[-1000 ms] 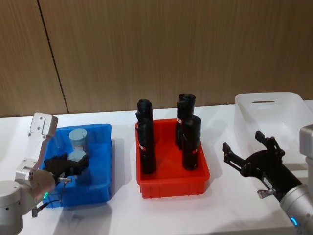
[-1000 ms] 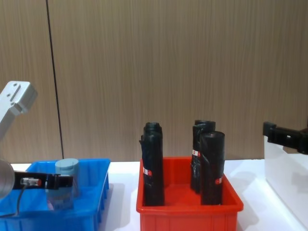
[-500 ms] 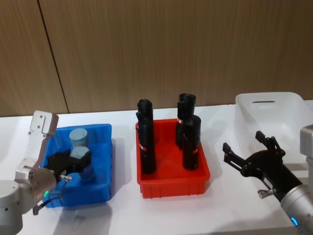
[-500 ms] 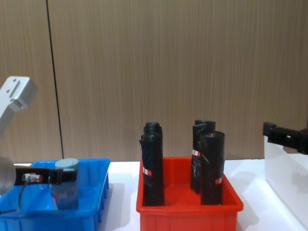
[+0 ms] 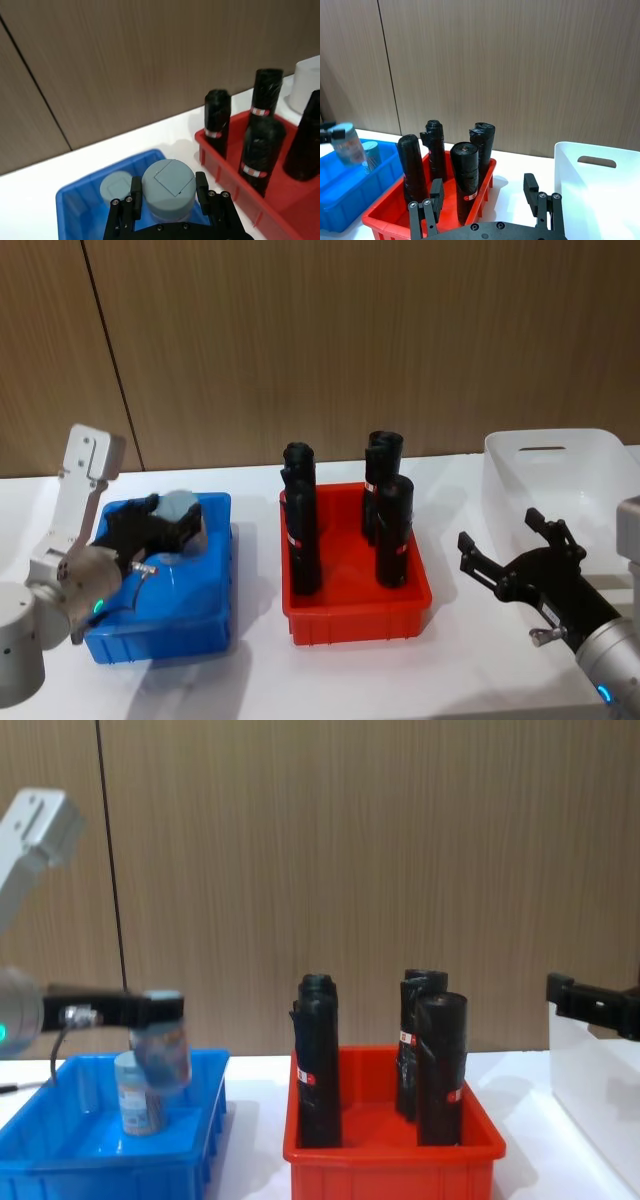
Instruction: Pick the cotton swabs from the blue box and place them into the white box.
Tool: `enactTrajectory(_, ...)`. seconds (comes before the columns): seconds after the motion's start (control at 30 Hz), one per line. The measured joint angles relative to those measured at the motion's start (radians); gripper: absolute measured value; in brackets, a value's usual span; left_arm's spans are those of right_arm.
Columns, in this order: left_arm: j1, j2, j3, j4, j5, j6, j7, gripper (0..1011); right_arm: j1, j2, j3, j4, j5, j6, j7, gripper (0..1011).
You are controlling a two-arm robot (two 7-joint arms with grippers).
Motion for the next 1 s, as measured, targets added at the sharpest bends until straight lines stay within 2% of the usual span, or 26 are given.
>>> enactTrajectory(0.37,0.004,0.016,-0.005,-0.11,0.011,-0.013,-0.075,644,0.0,0.0,0.0,0.0,0.0,0.0,0.0,1002)
enactTrajectory(0.47,0.001,0.019,-0.006,-0.136,0.01,-0.015,-0.114,644,0.0,0.0,0.0,0.0,0.0,0.0,0.0,1002)
enactTrajectory(0.73,-0.009,0.021,-0.006,-0.164,-0.005,-0.023,-0.186,644,0.0,0.0,0.0,0.0,0.0,0.0,0.0,1002)
enactTrajectory(1.0,-0.026,0.016,-0.004,-0.163,-0.033,-0.041,-0.267,644,0.0,0.0,0.0,0.0,0.0,0.0,0.0,1002)
